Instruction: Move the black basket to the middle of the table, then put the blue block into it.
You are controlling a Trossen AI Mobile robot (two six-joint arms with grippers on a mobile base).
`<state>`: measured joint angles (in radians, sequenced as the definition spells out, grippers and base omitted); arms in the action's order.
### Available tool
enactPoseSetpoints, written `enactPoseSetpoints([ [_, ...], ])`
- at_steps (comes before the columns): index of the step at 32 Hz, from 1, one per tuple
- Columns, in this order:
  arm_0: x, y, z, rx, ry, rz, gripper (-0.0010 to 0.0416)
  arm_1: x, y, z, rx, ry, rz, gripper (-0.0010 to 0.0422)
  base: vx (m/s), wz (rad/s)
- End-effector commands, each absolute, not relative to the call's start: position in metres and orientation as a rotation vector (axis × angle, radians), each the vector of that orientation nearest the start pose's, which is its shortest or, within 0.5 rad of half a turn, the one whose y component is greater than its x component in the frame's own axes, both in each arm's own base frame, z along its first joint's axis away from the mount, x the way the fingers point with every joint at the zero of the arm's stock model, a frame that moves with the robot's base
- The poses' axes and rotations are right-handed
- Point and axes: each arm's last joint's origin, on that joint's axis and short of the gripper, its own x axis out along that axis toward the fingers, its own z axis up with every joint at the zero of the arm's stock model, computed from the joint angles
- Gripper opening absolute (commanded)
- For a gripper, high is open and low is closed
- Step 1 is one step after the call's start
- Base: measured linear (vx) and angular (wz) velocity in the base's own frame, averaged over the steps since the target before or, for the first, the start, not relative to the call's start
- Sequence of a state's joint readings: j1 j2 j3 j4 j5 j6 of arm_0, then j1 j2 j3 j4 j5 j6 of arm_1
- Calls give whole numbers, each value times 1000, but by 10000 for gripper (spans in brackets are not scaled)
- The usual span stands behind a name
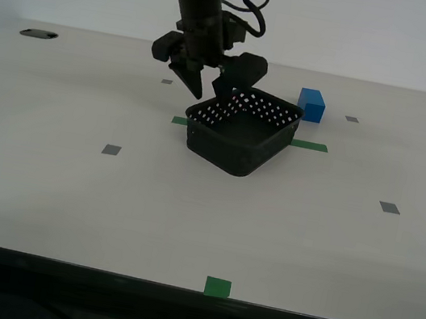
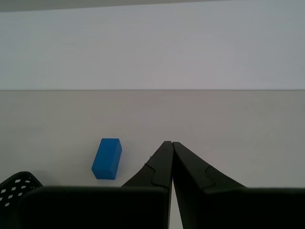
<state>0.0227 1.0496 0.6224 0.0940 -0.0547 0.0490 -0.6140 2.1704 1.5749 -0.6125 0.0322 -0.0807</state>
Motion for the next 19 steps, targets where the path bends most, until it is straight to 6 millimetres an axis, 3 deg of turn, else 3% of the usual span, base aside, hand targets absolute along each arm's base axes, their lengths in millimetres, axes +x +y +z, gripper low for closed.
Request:
enactPoseSetpoints([
  [1, 228, 7, 254, 54, 332, 70, 0, 370, -254, 164, 269, 1147, -498, 222, 0, 0],
  [4, 228, 9, 257, 58, 327, 109, 1, 386, -247, 187, 372, 1055, -397, 179, 0, 0],
  [5, 231, 12, 262, 66, 320, 171, 1, 397, -237, 201, 419, 1017, -330, 141, 0, 0],
  [9, 238, 17, 273, 66, 361, 194, 3, 413, -216, 216, 391, 1005, -276, 62, 0, 0],
  [11, 251, 23, 284, 44, 426, 221, 5, 422, -196, 221, 364, 1004, -233, -4, 0, 0],
  [15, 284, 30, 295, 40, 513, 254, 53, 433, -170, 222, 337, 1017, -176, -4, 0, 0],
  [16, 303, 32, 293, 43, 559, 256, 90, 435, -161, 222, 330, 1033, -160, 2, 0, 0],
  [19, 330, 36, 286, 47, 644, 260, 155, 437, -152, 222, 326, 1047, -145, -2, 0, 0],
])
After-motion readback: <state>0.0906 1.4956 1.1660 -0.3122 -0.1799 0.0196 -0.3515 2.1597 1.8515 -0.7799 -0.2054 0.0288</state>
